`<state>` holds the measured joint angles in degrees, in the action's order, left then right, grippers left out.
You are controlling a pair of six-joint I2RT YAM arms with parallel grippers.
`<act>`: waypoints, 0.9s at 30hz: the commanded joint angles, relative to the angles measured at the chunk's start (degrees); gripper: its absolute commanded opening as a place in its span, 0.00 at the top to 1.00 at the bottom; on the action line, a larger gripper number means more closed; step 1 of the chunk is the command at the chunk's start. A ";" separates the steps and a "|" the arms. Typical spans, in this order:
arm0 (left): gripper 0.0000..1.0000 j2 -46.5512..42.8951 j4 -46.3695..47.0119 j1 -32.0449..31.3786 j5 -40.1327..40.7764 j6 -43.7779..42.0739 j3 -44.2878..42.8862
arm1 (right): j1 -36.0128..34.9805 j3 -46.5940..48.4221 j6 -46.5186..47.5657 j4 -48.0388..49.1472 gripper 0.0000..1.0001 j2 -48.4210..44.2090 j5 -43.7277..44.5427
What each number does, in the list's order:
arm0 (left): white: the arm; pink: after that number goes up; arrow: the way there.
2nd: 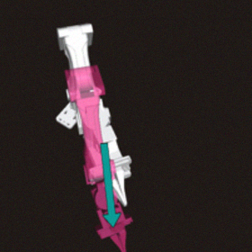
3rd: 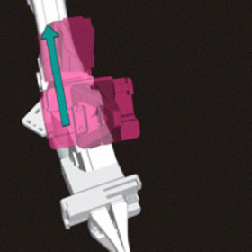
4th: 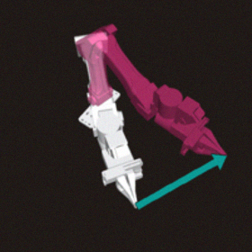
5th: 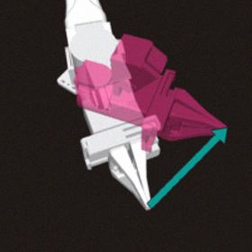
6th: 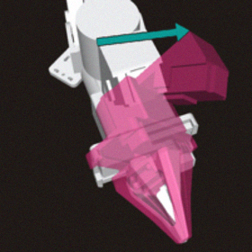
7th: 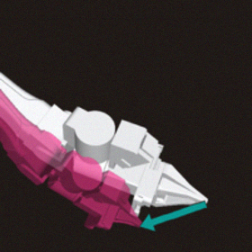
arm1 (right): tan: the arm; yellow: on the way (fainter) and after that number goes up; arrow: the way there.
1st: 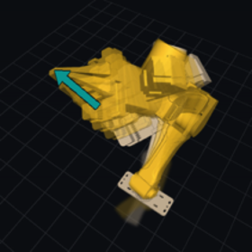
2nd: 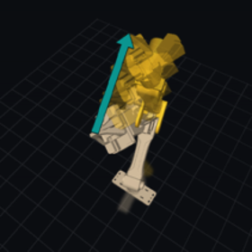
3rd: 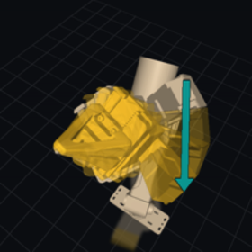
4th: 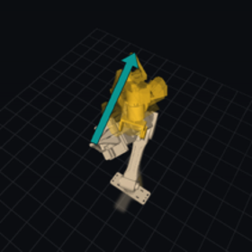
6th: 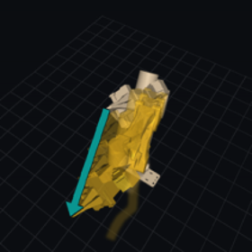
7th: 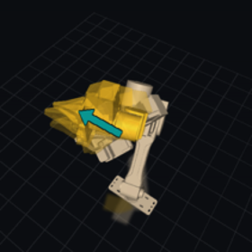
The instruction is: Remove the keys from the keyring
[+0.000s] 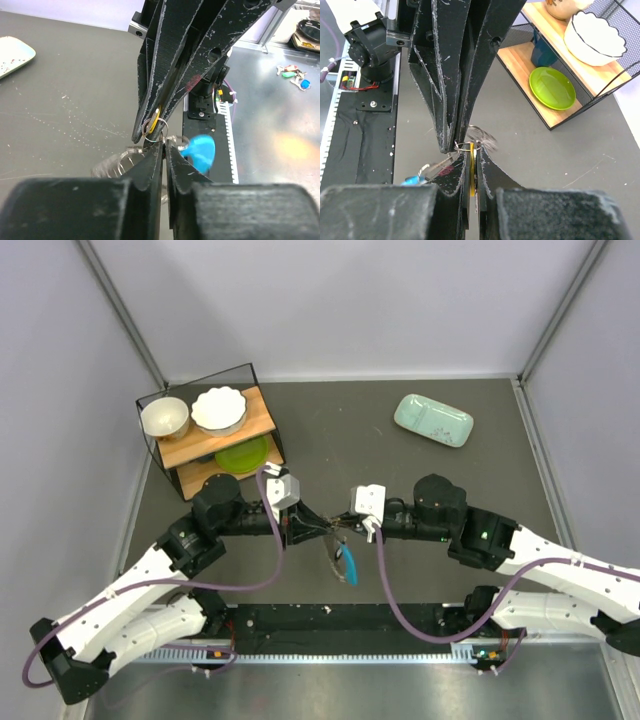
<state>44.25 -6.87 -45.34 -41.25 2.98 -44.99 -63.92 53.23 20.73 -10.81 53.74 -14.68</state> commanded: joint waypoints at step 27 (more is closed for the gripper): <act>1.00 -0.83 3.71 -0.54 -7.35 -0.96 -2.29 | 0.11 2.14 -0.78 1.32 1.00 1.81 8.79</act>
<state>44.75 -5.67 -45.04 -42.63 2.02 -44.40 -64.01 53.28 19.46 -12.60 54.35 -10.90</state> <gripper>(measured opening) 0.012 0.022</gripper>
